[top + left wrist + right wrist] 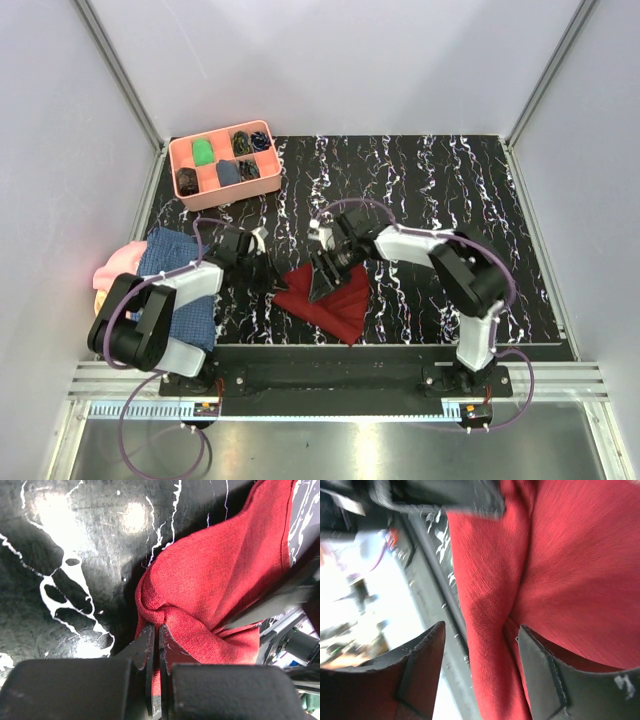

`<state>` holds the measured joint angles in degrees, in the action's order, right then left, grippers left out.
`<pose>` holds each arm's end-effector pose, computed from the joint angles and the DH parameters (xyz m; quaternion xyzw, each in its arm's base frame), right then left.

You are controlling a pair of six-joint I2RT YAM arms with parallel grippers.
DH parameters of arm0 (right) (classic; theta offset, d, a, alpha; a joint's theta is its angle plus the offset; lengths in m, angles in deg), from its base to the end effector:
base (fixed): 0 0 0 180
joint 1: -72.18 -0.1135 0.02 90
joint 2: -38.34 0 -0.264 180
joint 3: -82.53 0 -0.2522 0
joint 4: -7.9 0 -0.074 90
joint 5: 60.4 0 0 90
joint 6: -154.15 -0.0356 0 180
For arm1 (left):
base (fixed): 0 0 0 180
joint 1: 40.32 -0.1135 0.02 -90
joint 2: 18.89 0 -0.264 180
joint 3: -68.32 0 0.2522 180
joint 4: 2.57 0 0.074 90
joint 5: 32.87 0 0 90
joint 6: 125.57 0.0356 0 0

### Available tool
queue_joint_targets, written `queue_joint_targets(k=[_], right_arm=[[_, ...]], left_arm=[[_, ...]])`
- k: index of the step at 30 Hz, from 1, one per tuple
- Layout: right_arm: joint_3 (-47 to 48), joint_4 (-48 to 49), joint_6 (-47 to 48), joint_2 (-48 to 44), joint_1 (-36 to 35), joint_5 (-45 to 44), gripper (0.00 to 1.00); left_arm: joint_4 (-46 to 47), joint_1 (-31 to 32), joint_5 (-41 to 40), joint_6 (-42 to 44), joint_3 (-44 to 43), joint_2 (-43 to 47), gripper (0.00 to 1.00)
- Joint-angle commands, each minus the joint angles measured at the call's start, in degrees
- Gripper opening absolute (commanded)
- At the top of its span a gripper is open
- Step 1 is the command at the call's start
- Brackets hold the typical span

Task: Fold the napkin, place the utensils inside, and roll it up
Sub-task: Roll the napkin with the utensil

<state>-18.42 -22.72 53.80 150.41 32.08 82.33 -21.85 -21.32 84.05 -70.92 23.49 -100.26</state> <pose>0.2671 0.2620 0.1351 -0.3218 0.8172 0.4782 0.0005 0.2240 -0.0942 0.1369 -0.0645 0.9299 -0.3285 0.1526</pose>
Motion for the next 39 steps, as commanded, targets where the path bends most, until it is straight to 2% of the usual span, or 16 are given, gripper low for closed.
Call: queue_joint_targets(k=[1, 6, 12, 17, 25, 31, 39], right_arm=[[-0.6, -0.6, 3.6, -13.1, -2.3, -22.0, 0.69], [-7.6, 4.9, 9.4, -22.2, -13.0, -42.2, 0.72], [-10.7, 11.3, 12.4, -23.3, -23.4, -52.5, 0.71], [-9.4, 11.5, 13.8, -18.8, -26.5, -53.9, 0.68], [-8.8, 11.6, 16.3, -15.4, -26.8, -56.8, 0.68], [-8.3, 10.7, 16.1, -11.7, -26.7, -55.7, 0.66], [-6.4, 6.0, 13.4, -5.6, -26.6, -56.3, 0.55]], left_arm=[[-7.5, -0.4, 0.5, 2.8, -3.3, -3.7, 0.0], [-13.1, -1.0, 0.9, 6.0, -8.0, -7.0, 0.0], [-15.9, -1.3, 1.7, 7.9, -10.8, -9.8, 0.0], [-16.6, -1.5, 1.7, 8.5, -11.4, -10.0, 0.0], [-16.5, -1.6, 1.8, 8.5, -11.4, -9.8, 0.0], [-16.5, -1.5, 3.0, 8.8, -12.0, -9.7, 0.0], [-15.7, -1.6, 5.0, 8.9, -12.5, -8.7, 0.0]])
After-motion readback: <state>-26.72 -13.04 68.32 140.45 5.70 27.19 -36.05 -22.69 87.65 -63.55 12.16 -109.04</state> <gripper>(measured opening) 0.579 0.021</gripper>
